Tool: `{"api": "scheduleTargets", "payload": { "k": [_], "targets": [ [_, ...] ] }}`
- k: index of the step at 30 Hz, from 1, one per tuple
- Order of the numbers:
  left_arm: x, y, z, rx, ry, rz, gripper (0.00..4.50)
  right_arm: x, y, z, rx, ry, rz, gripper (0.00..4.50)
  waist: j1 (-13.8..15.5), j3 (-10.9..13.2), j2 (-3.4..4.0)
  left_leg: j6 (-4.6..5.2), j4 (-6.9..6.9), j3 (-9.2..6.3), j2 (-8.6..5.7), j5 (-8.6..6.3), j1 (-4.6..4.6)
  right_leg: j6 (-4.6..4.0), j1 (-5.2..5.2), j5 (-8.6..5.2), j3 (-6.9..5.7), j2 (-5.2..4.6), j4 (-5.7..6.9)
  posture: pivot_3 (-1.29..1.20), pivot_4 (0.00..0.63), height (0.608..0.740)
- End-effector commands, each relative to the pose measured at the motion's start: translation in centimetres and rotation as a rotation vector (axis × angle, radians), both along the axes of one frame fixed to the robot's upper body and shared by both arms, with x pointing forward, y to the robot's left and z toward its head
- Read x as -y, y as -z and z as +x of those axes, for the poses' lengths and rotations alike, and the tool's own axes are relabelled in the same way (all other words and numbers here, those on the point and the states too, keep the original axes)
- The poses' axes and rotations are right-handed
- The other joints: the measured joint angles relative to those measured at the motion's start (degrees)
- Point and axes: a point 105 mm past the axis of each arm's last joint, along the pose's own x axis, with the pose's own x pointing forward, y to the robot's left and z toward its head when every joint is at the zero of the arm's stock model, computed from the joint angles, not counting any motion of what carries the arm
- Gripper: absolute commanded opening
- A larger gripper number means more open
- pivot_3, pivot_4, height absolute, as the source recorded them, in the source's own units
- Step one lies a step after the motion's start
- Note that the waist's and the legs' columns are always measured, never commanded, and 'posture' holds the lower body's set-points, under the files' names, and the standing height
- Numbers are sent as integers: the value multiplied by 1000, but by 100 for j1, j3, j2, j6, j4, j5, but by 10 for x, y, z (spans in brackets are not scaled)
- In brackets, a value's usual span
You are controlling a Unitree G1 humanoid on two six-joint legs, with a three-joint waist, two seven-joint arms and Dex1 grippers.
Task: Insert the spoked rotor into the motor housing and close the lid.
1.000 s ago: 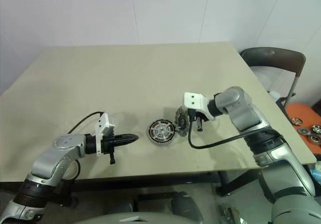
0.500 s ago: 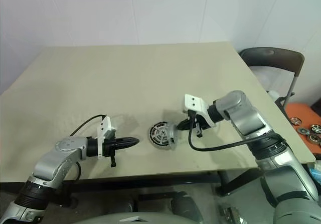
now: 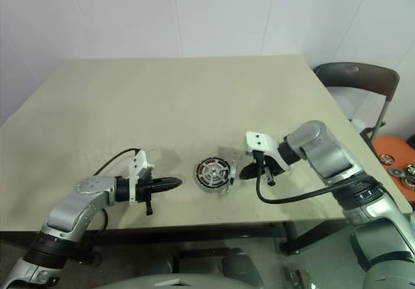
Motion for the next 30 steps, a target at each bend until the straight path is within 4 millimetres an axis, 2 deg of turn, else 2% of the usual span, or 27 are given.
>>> {"api": "scheduleTargets", "payload": {
  "k": [1, 5, 12, 18, 23, 28, 30],
  "targets": [
    [3, -6, 2, 35, 18, 0, 0, -7, -18, 1, 26, -11, 68, 7, 4, 0, 0, 0, 0, 0, 0, 0, 0, 0, -1, 0, 0, 0, 0, 0, 0, 740],
    [3, -5, 2, 32, 19, 5, 0, -13, -22, -3, -3, -22, 116, 7, 3, 0, 0, 0, -1, 0, 0, 0, -1, 0, -1, 0, 0, 0, 0, 0, 0, 740],
    [3, -2, 1, 24, 19, 12, 0, -33, -33, 2, -15, 25, 250, 7, -4, 0, 0, 0, -1, 0, 0, 0, 0, 0, -2, 0, 0, 1, 1, 0, 0, 740],
    [3, -1, 1, 21, 16, 14, 0, -51, -26, 10, -8, 103, 308, 7, -2, 0, 0, 0, -2, 0, 0, 0, -1, 1, -4, 1, 0, 1, 1, 0, 0, 740],
    [0, -2, 3, 28, 8, 19, 0, -54, 14, 14, 24, 185, 186, 7, 17, -5, -7, 0, -2, 0, 0, 0, -2, 1, -4, 1, 0, 1, 1, 0, 0, 740],
    [-3, -4, 6, 37, 0, 29, 0, -55, 33, 8, 12, 212, 143, 7, -1, -11, -13, 0, -3, 0, 1, 0, 1, 1, -3, 1, 0, 2, 2, 0, 0, 740],
    [-5, -4, 7, 40, -2, 35, 0, -51, 35, 8, 13, 223, 135, 7, 1, -14, -17, 0, -2, 0, 1, 0, 6, 0, 3, 0, 0, 2, 2, 0, 0, 740]
  ]
}}
